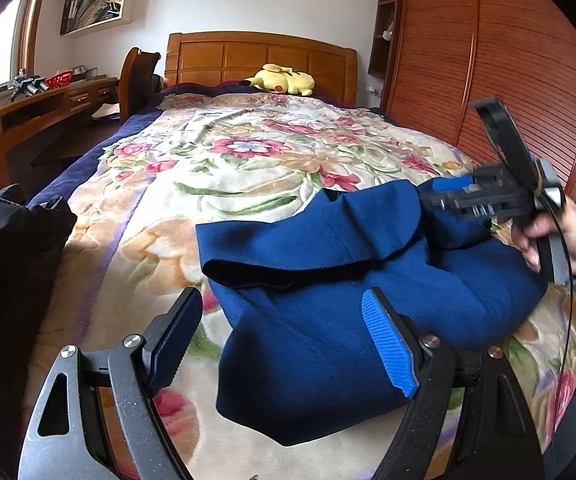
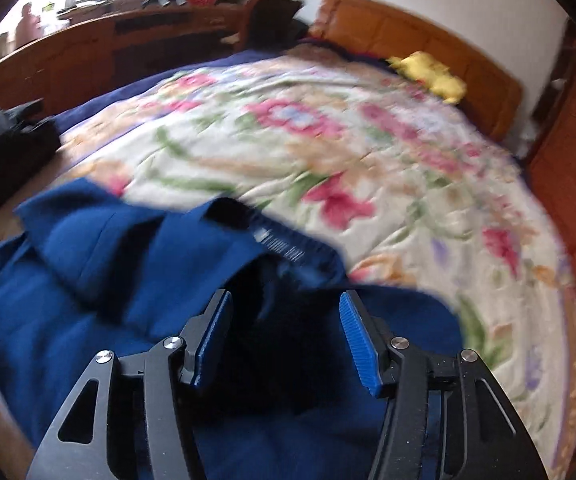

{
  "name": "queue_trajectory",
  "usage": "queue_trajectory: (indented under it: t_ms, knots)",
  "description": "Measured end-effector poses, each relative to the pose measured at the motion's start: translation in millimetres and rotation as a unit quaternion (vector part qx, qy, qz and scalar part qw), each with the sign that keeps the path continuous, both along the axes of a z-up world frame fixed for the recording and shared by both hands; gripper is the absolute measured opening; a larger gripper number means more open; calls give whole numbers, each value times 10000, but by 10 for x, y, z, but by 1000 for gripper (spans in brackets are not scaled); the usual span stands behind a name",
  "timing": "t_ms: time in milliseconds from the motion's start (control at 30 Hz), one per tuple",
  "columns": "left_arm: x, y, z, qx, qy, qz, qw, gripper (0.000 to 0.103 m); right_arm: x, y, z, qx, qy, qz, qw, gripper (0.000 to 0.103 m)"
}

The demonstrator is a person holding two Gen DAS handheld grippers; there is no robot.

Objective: Fold large clothes
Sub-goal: 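Fold the grasped edge over the jacket bundle and open the right gripper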

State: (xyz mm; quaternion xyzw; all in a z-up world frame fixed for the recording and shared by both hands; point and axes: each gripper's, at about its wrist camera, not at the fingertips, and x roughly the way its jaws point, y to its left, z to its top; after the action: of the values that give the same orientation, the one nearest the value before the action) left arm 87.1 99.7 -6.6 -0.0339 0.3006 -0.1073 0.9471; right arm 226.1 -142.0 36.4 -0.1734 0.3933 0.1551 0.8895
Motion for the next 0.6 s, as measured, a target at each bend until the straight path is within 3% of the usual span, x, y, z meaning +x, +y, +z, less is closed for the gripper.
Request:
queue_trajectory:
  t_ms: [100, 300, 500, 600]
  knots:
    - [6, 17, 10, -25, -23, 20, 10000, 83, -147, -8, -46, -59, -160, 203, 9996, 58]
    - [23, 31, 17, -41, -51, 56, 10000, 83, -452, 128, 182, 303, -830, 538, 9946, 59]
    - [2, 77, 14, -9, -49, 120, 9999, 83, -378, 492, -175, 178, -162, 1310, 9911, 59]
    - [-5, 110, 24, -16, -64, 151, 9999, 83, -289, 649, -386, -192, 22, 1418, 9897, 60]
